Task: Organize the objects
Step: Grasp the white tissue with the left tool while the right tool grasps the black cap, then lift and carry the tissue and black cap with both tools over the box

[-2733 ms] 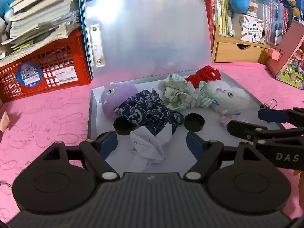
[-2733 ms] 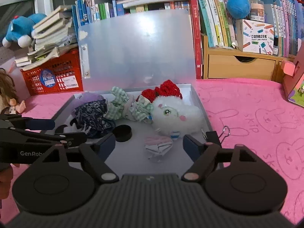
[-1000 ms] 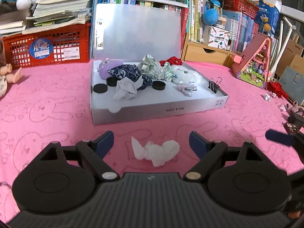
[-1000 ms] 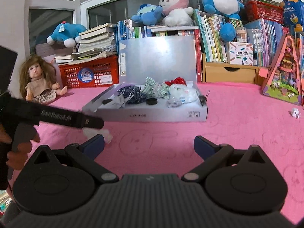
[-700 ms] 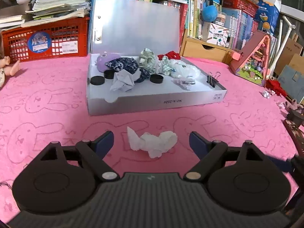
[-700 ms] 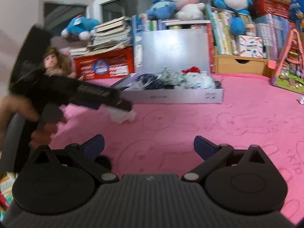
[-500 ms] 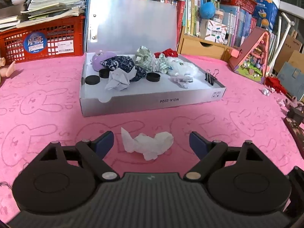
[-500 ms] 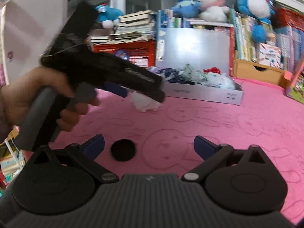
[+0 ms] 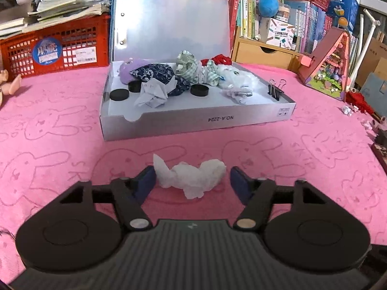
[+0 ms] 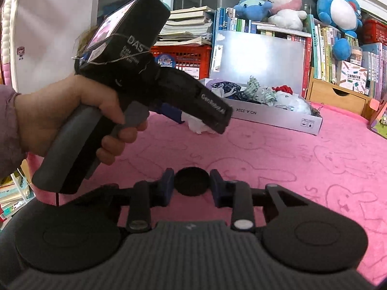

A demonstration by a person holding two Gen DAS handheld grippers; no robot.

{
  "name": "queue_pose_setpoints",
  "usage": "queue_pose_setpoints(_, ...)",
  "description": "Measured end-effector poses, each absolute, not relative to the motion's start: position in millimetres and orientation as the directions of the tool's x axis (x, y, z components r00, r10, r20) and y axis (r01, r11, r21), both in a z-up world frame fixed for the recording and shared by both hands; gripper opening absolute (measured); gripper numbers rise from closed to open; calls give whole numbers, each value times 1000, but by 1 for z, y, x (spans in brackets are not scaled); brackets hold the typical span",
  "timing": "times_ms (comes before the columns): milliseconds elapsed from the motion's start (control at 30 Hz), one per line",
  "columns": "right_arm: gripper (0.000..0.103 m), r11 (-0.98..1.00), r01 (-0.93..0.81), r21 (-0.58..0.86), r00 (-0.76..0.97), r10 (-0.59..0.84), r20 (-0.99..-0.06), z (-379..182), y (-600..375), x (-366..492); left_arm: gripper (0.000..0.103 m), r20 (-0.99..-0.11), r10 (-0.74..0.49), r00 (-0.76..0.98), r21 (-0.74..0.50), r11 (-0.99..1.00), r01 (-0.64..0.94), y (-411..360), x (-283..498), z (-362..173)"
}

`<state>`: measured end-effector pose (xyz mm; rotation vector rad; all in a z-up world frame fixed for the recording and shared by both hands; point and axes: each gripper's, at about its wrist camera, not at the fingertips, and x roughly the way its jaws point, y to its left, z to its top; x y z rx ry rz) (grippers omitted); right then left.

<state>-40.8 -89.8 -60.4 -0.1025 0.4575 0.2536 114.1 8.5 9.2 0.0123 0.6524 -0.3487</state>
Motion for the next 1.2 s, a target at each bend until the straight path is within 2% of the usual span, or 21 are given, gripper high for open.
queue_pose_setpoints(100, 36, 967, -251, -31, 870, 211, -446, -59, -94, -40, 56, -592, -305, 746, -93, 945, 313, 9, 113, 10)
queue_pose_setpoints(200, 37, 975, -221, -31, 878, 185, -442, -58, -98, -40, 54, -590, -304, 748, -99, 947, 307, 10, 111, 12)
queue_pose_setpoints(633, 37, 997, -74, 31, 890, 80, -448, -50, -132, -22, 54, -590, -285, 755, -88, 953, 291, 13, 96, 17)
queue_pose_setpoints(1200, 38, 999, -5, 42, 888, 23, -459, -34, -145, 1, 54, -550, -274, 789, -80, 958, 276, 20, 85, 37)
